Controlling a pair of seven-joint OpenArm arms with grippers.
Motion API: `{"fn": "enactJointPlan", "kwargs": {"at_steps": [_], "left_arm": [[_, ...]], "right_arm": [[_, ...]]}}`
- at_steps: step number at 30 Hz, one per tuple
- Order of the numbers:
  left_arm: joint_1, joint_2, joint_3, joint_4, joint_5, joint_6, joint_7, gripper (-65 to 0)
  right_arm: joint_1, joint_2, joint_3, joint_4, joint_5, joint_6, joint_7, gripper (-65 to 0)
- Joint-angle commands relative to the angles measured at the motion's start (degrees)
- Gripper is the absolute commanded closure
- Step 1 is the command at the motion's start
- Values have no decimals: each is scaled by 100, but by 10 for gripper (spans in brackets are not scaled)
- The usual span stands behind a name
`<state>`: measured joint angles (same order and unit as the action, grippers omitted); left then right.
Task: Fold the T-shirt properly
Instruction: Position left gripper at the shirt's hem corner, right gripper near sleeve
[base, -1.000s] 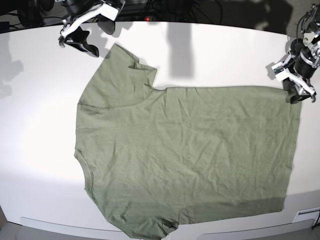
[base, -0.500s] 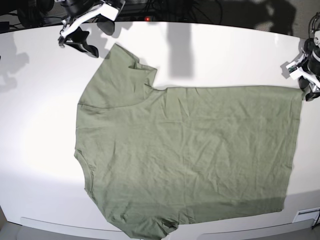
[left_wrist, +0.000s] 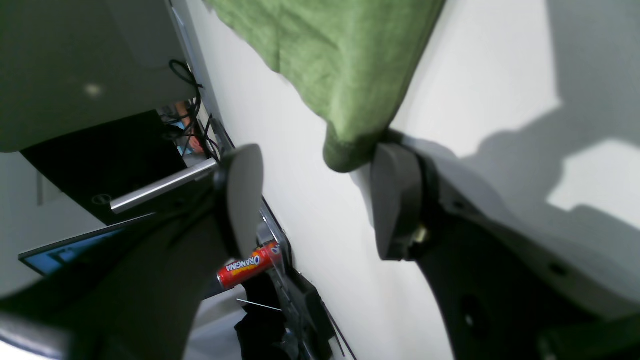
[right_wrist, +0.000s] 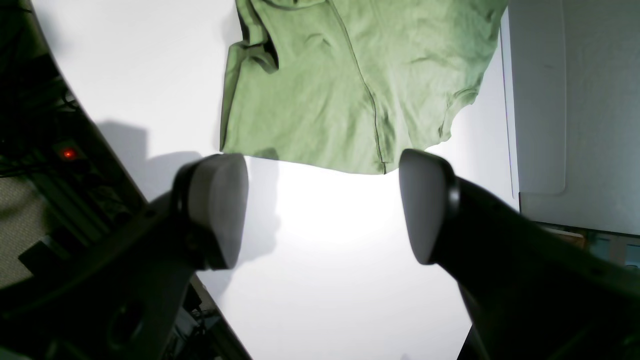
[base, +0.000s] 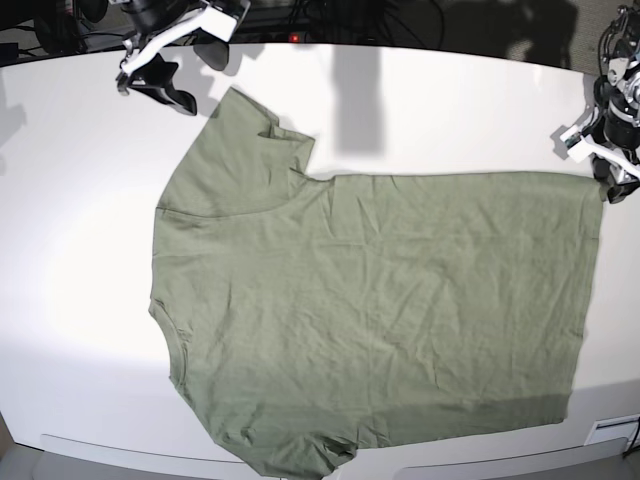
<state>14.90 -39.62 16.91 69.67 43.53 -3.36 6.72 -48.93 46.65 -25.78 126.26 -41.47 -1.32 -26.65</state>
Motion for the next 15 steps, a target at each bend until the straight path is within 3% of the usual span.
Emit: {"fn": "enactJointPlan", "kwargs": {"at_steps": [1, 8, 15], "left_arm": [[114, 459, 234, -50, -494, -625, -564, -349], [114, 592, 236, 214, -498, -629, -634, -349], [114, 42, 861, 1067, -664, -697, 249, -349]], "right_arm": [[-44, 48, 15, 98, -57, -116, 70, -467], [-44, 48, 15, 98, -57, -118, 70, -467], [-44, 48, 15, 98, -55, -116, 2, -467]]}}
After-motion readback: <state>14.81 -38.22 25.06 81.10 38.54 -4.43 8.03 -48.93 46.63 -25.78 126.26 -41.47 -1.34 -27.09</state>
